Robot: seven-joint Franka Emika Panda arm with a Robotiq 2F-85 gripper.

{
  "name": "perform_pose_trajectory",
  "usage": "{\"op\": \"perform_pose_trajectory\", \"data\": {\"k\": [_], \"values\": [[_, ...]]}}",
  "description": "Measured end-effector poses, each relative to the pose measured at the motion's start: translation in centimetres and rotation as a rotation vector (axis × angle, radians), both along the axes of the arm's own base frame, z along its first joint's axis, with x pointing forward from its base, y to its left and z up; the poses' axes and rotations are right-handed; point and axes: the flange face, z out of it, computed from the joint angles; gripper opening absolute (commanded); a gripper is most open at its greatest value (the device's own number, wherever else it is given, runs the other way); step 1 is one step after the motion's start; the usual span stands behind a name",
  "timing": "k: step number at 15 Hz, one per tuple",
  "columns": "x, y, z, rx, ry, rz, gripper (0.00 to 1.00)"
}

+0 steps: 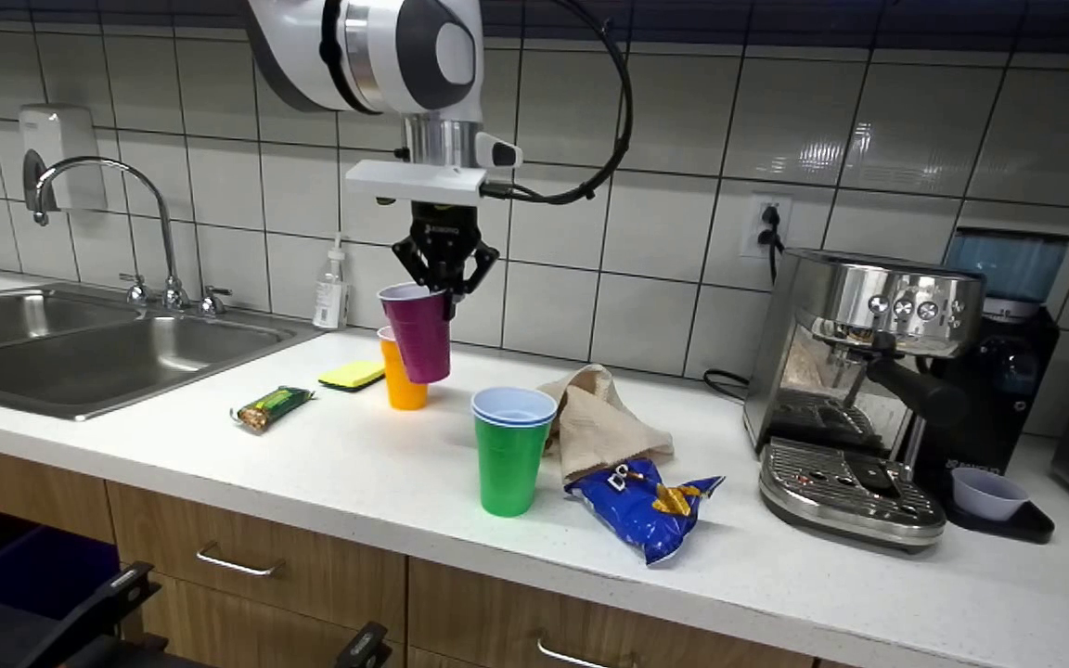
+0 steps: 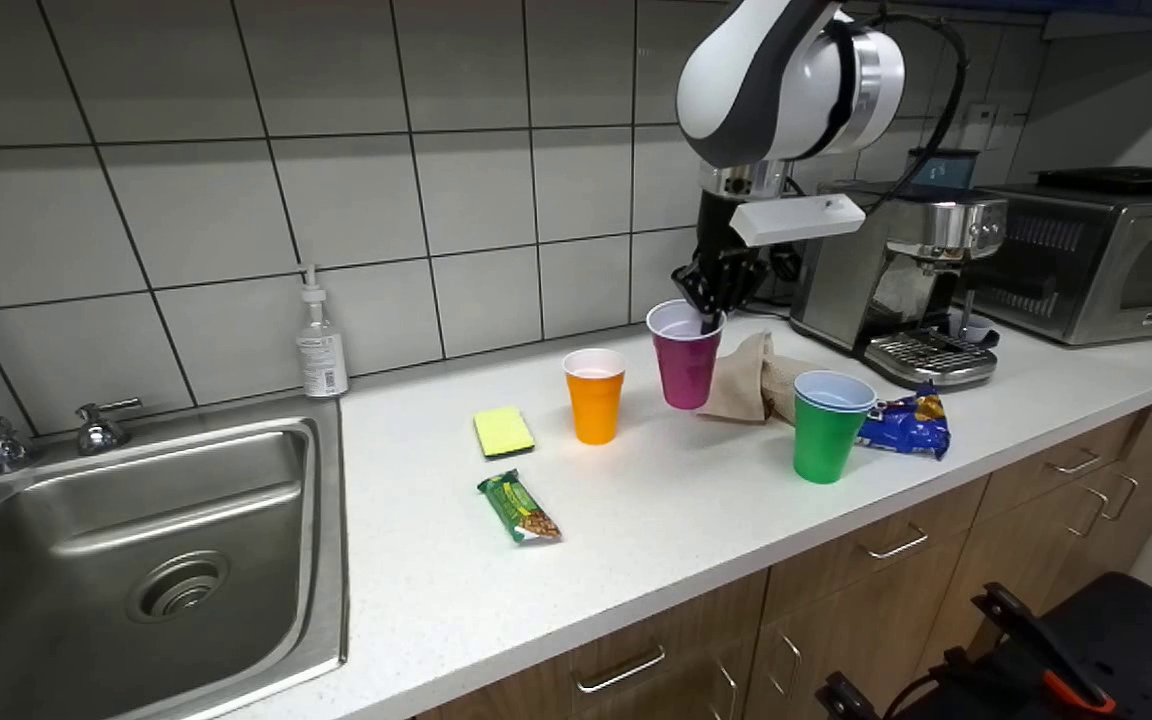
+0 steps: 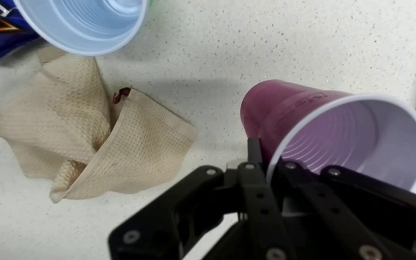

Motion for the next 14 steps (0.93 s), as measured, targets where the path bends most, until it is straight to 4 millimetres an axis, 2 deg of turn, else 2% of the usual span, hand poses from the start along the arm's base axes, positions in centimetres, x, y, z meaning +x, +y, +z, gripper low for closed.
{"op": "perform_pose_trajectory", "data": {"k": [5,14], "values": [[-1.8,-2.0,2.5,0.001,-0.04,-0.044,0.01],[-5.9,-7.4,4.4,0.048,-0.055,-0.195,0.01]]}}
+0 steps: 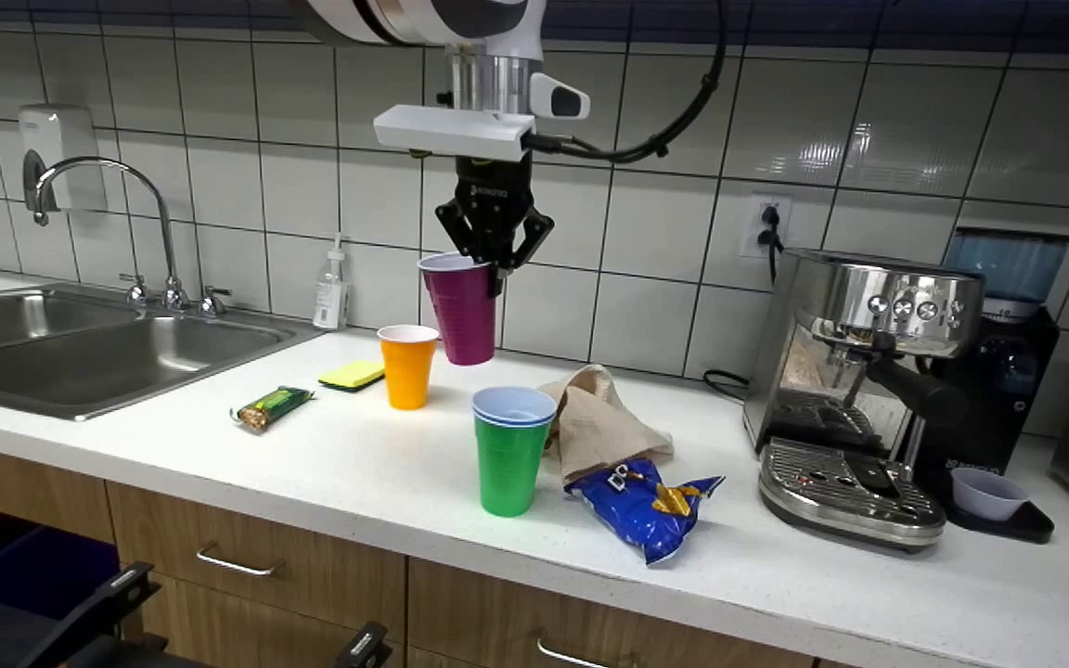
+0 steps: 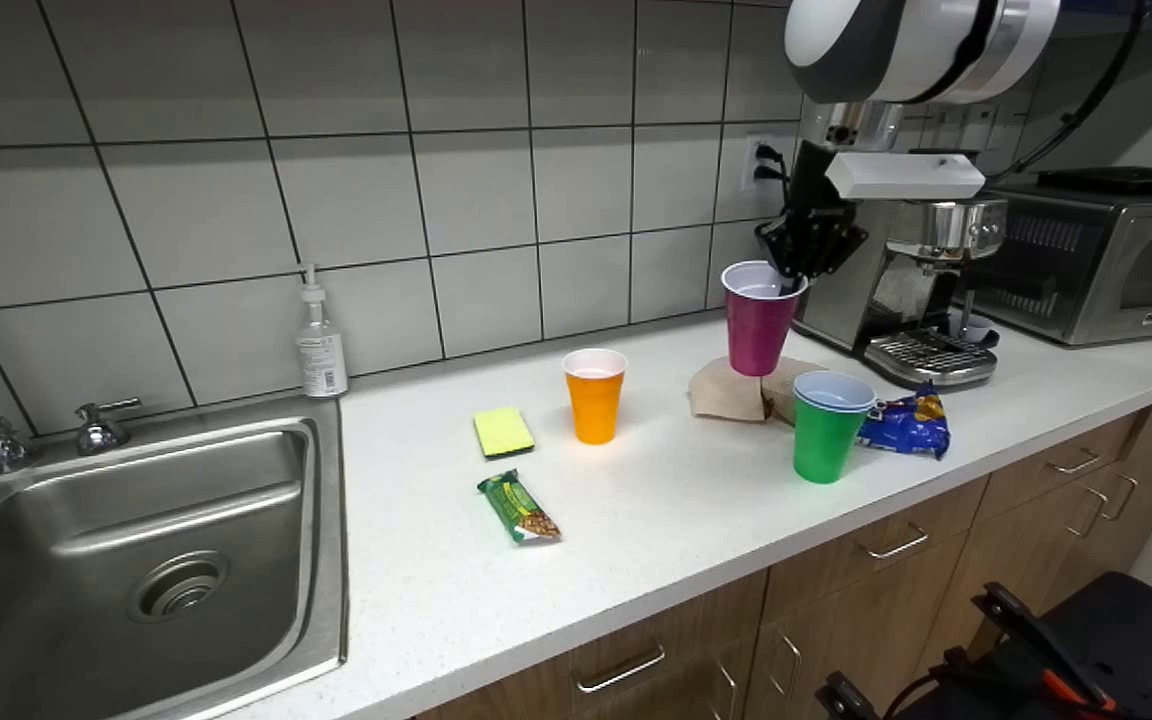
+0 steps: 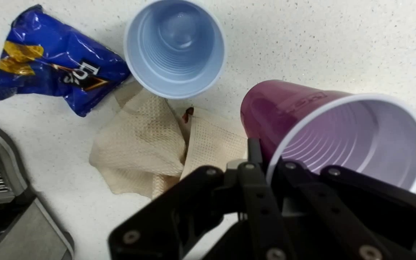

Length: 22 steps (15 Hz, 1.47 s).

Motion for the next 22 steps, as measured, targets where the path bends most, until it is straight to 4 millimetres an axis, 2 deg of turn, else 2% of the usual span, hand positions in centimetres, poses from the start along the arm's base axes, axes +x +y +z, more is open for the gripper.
{"op": "perform_pose_trajectory", "data": {"k": [6,10,22], "values": [[-2.6,-3.6,0.0,0.028,0.032,-0.089,0.01],[-3.6,-5.2,-0.4,0.042,0.055,-0.134,0.01],[-4.1,-6.3,-2.2,0.055,0.104,-0.178,0.01]]}}
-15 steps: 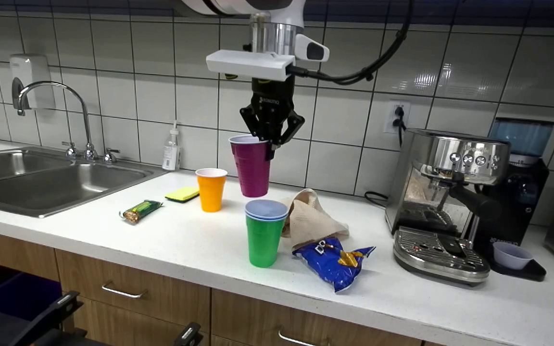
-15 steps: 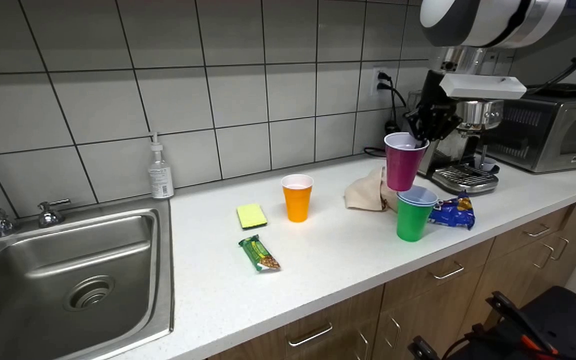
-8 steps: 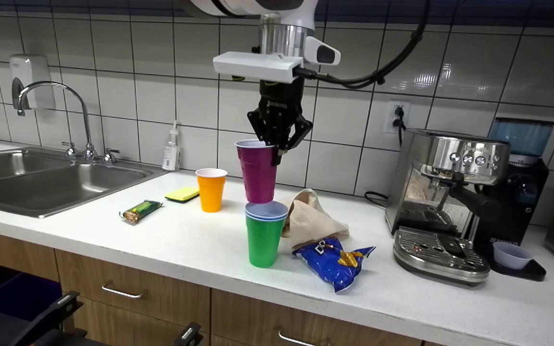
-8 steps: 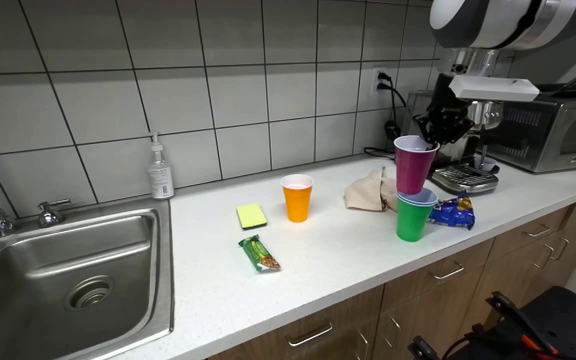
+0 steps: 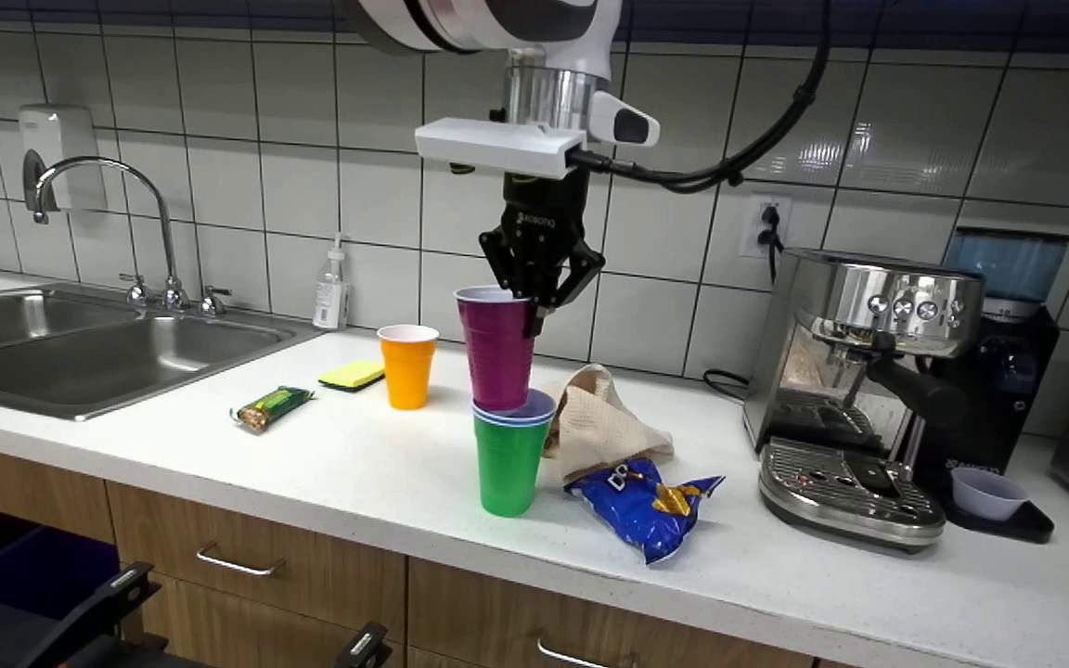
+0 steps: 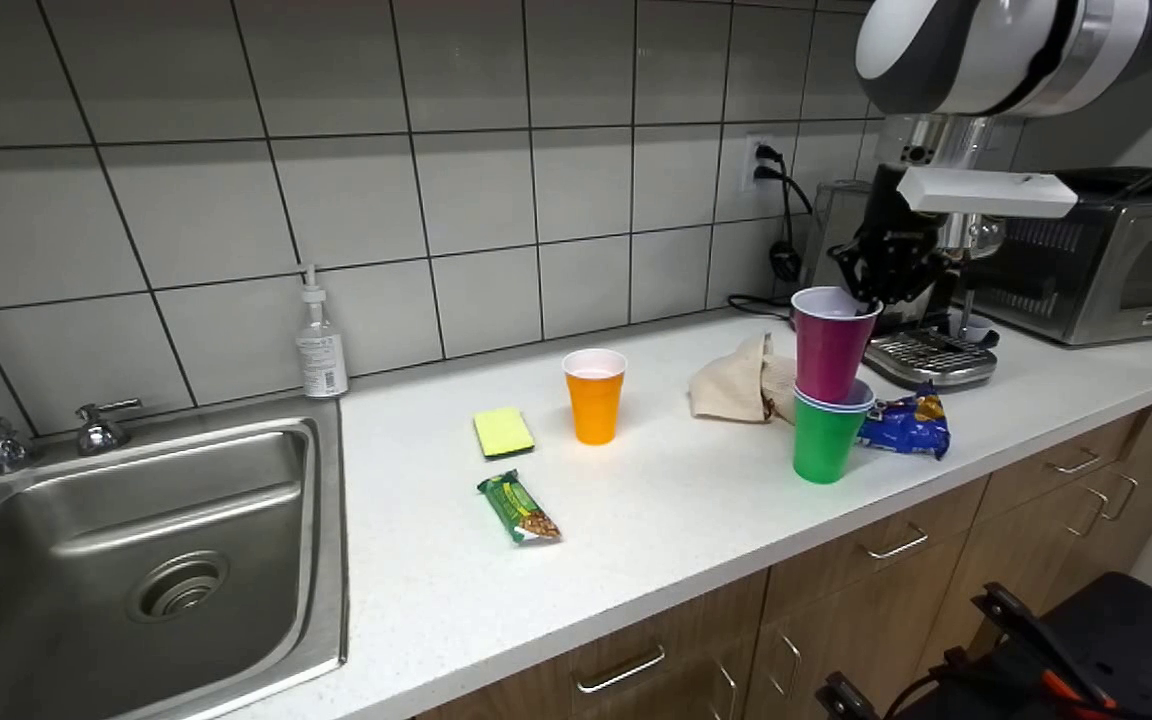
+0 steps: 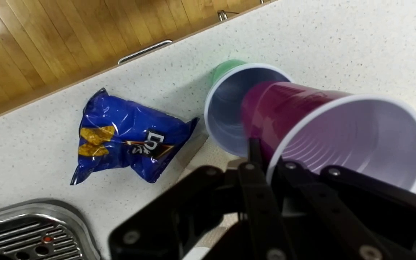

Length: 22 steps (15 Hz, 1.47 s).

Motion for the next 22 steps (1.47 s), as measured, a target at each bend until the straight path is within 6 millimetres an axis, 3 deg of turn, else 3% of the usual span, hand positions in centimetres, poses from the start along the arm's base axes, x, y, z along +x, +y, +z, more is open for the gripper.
{"op": "perform_pose_trajectory", "data": {"k": [17,18,22], "values": [[1.1,-1.8,-2.5,0.006,0.051,-0.037,0.01],[1.2,-1.8,-2.7,0.007,0.054,-0.038,0.23],[1.4,-1.9,-3.4,0.012,0.069,-0.042,0.5]]}}
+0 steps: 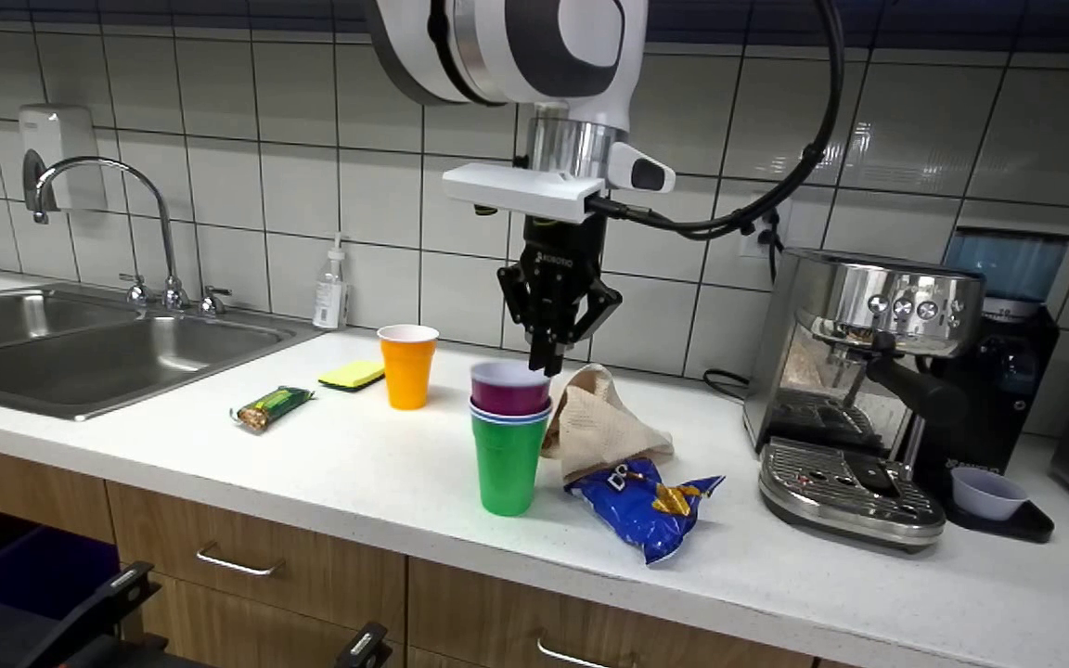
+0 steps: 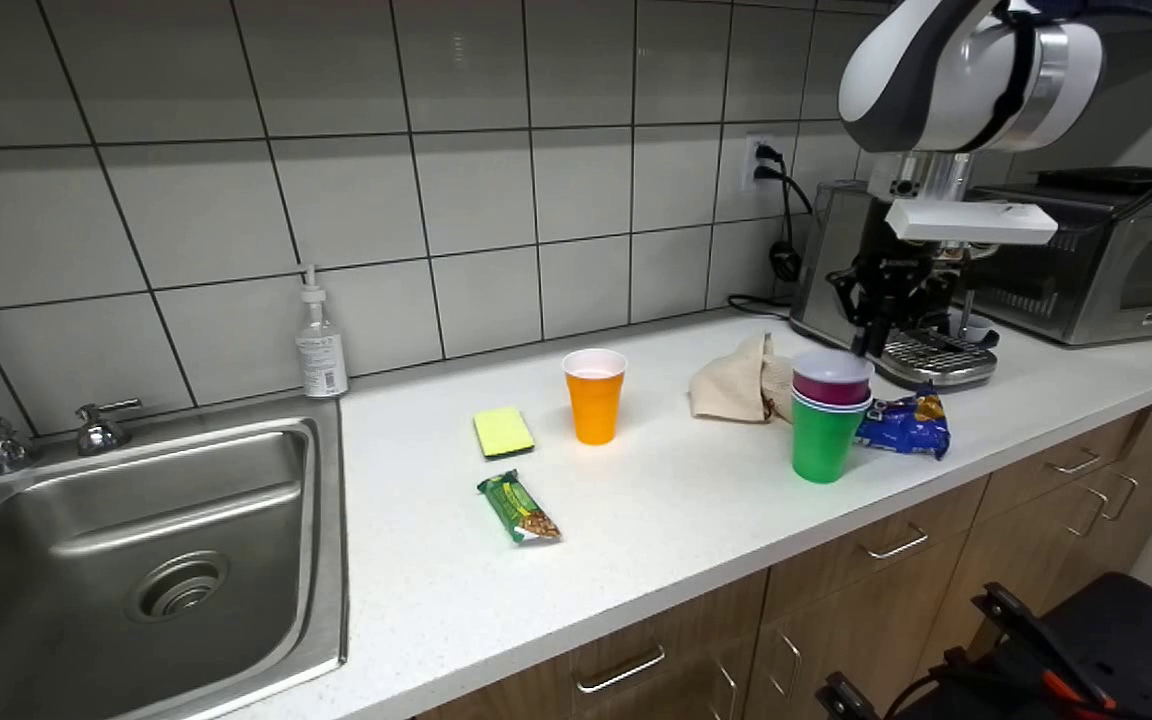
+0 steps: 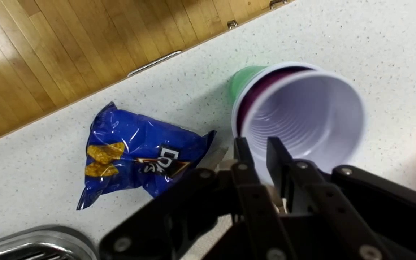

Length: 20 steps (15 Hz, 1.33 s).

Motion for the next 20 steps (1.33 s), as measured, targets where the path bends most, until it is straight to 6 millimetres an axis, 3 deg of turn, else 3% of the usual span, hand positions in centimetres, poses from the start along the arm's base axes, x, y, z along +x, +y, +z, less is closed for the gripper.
{"op": "perform_pose_trajectory", "data": {"k": [5,7,13,20], "values": [[0.4,-0.1,0.0,0.001,-0.004,-0.004,0.89],[0.8,0.2,0.3,-0.001,-0.009,0.005,1.0],[3.4,3.6,1.2,0.002,-0.038,0.086,1.0],[8.6,8.5,1.7,0.03,-0.084,0.228,1.0]]}}
